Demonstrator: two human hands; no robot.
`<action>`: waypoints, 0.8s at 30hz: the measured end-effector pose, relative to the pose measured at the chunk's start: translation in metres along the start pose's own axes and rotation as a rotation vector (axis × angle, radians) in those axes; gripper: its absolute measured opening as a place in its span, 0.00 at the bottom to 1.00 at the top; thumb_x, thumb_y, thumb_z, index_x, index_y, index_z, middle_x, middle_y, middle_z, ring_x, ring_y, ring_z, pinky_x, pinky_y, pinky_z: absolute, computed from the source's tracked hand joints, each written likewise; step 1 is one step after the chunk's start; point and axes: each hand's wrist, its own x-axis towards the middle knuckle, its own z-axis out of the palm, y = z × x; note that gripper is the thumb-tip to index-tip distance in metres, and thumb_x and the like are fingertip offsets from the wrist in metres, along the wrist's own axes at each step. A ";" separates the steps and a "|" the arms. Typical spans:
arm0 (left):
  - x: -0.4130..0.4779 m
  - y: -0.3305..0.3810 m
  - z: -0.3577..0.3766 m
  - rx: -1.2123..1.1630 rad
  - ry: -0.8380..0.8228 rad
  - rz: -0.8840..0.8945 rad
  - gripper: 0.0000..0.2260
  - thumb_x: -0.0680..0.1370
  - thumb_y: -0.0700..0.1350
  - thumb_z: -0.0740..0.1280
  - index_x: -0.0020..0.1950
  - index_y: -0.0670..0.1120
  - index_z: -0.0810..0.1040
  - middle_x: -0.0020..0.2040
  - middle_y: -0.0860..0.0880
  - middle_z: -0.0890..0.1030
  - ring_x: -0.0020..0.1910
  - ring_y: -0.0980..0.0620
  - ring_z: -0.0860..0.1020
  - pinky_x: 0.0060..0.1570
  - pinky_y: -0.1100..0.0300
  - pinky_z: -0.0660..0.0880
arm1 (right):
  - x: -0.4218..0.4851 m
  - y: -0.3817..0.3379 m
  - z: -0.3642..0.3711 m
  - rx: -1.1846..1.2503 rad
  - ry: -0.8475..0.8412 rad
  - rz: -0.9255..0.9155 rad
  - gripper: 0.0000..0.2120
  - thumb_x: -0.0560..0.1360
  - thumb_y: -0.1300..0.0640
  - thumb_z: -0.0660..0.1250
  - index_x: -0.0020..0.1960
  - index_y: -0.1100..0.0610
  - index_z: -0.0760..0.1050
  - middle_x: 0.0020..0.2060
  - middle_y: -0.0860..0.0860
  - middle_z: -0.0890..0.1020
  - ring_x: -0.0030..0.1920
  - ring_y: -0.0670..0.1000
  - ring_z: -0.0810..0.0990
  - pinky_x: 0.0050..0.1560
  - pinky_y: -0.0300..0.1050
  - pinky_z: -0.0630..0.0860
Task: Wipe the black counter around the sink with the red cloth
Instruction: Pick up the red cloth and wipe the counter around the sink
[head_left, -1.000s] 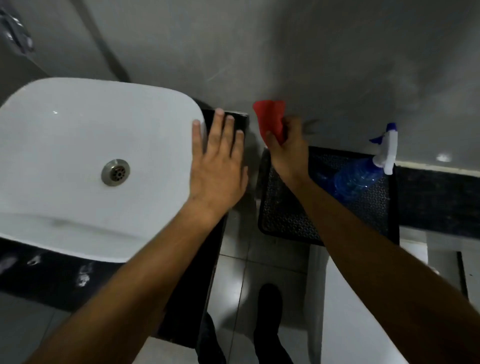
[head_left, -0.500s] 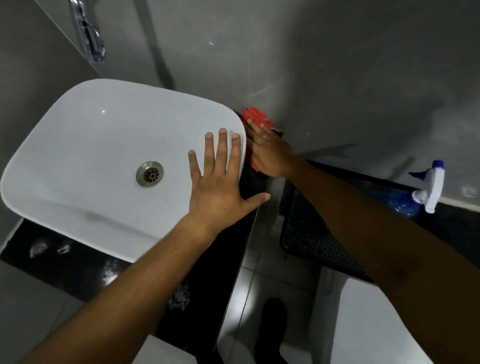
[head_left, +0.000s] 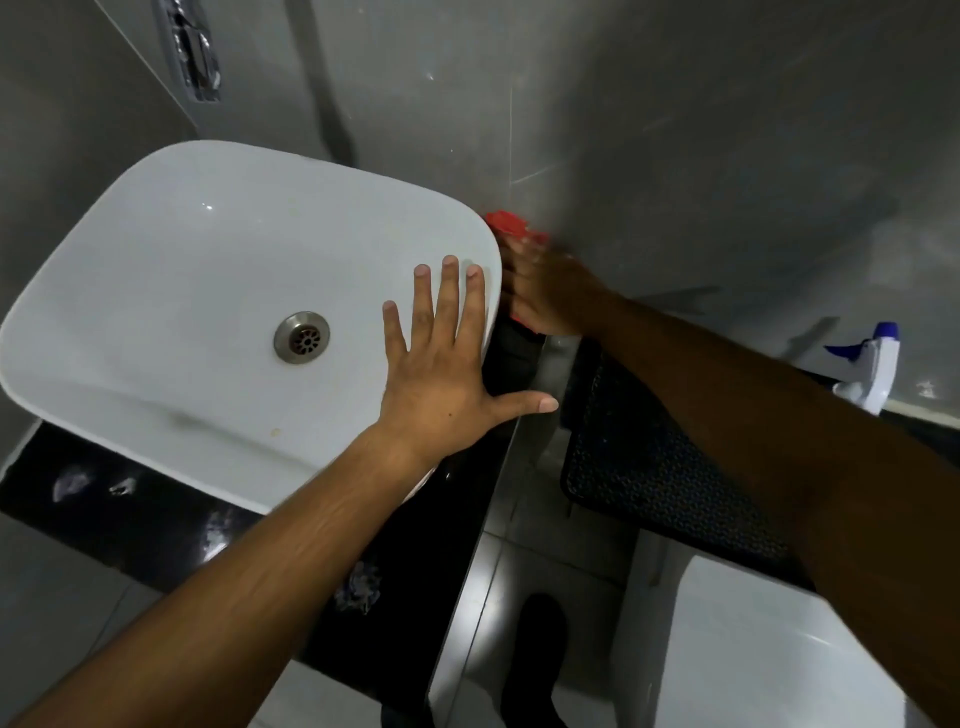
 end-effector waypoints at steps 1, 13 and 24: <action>-0.002 0.000 -0.001 -0.014 -0.006 0.006 0.58 0.64 0.83 0.47 0.79 0.48 0.30 0.81 0.44 0.33 0.79 0.41 0.32 0.76 0.32 0.42 | -0.013 0.003 0.000 -0.012 -0.028 0.042 0.23 0.84 0.52 0.54 0.74 0.64 0.66 0.74 0.64 0.67 0.77 0.65 0.60 0.78 0.62 0.54; -0.080 -0.046 -0.009 -0.038 0.024 0.115 0.39 0.77 0.70 0.32 0.81 0.49 0.37 0.82 0.46 0.35 0.80 0.45 0.33 0.76 0.36 0.36 | -0.067 -0.106 0.006 0.103 -0.069 0.289 0.23 0.82 0.54 0.62 0.74 0.63 0.68 0.73 0.65 0.69 0.74 0.68 0.64 0.73 0.69 0.61; -0.100 -0.121 -0.019 -0.040 -0.053 0.038 0.30 0.83 0.63 0.41 0.82 0.52 0.39 0.83 0.46 0.39 0.80 0.43 0.33 0.75 0.36 0.33 | -0.109 -0.316 0.005 0.138 -0.025 0.256 0.25 0.82 0.49 0.57 0.77 0.54 0.64 0.75 0.59 0.68 0.77 0.62 0.61 0.76 0.63 0.58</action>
